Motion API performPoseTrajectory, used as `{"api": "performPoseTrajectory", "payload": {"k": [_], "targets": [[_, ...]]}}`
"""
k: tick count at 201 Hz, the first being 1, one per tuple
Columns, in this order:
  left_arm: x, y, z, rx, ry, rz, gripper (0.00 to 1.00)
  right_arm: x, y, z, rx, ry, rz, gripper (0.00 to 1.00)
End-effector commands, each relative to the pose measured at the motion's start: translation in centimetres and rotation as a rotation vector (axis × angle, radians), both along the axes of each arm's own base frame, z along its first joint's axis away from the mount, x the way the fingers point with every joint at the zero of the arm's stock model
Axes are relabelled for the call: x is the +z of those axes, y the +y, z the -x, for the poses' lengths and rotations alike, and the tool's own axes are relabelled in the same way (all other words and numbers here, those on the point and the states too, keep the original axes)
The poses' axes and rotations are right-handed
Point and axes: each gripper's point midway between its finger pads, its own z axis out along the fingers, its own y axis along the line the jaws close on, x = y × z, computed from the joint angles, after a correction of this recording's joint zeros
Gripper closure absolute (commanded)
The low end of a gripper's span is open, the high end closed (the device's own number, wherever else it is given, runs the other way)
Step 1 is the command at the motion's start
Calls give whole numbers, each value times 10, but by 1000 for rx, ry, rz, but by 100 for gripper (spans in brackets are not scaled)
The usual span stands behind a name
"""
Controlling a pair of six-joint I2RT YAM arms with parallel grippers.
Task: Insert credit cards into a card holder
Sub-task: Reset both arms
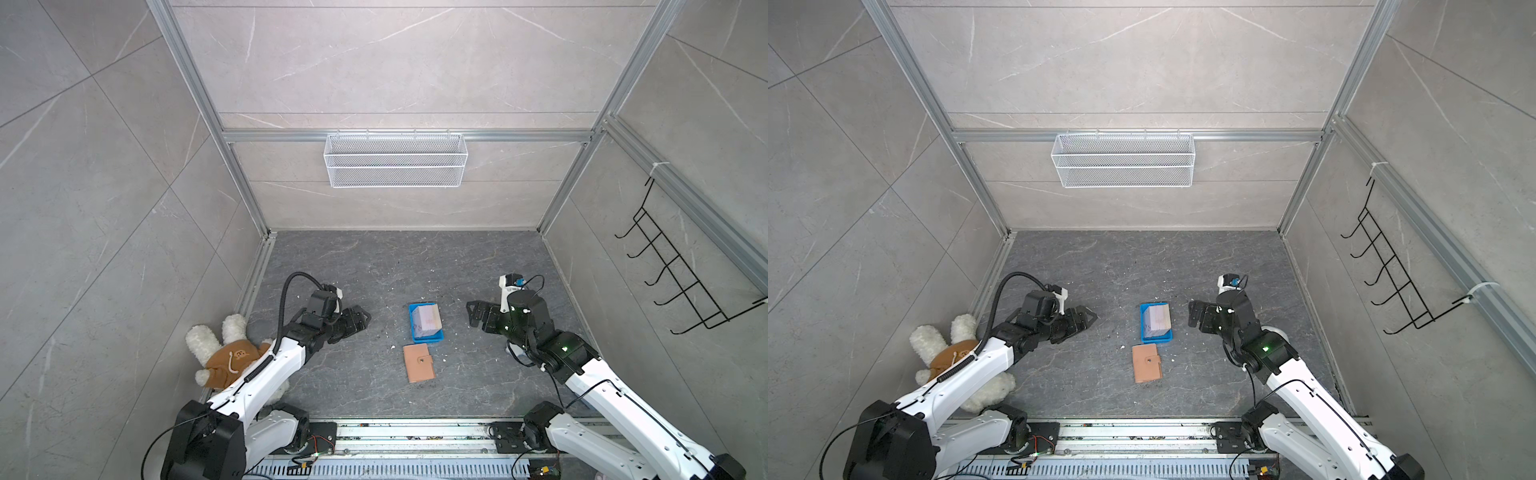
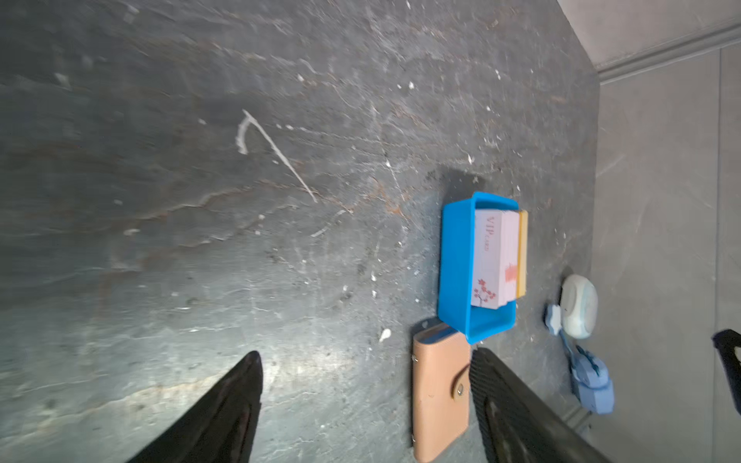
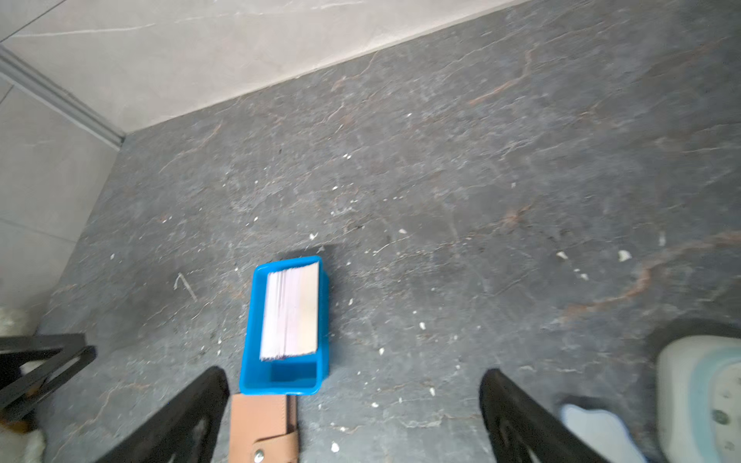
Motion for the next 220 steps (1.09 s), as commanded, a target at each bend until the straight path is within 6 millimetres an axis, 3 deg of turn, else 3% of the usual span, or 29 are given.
{"api": "performPoseTrajectory", "payload": {"k": [1,43,66,103,125,162,220], "targets": [[13,25,-7,59,-70,-69,9,4,-30,-11,-114,-34,37,0],[25,82,-13,221,-160,-250,2,5,-82,-34,-293,-89,92,0],[30,101,-16,243,-207,-307,1,0,-104,-47,-353,-75,128,0],[26,130,-23,360,-264,-407,2,-12,-132,-62,-420,-217,155,0],[24,137,-34,375,-294,-449,1,-32,-142,-70,-413,-194,186,0],[18,159,-51,361,-294,-665,0,-56,-155,-78,-451,-221,220,0],[0,177,-77,309,-391,-735,1,-70,-157,-94,-440,-270,278,0]]}}
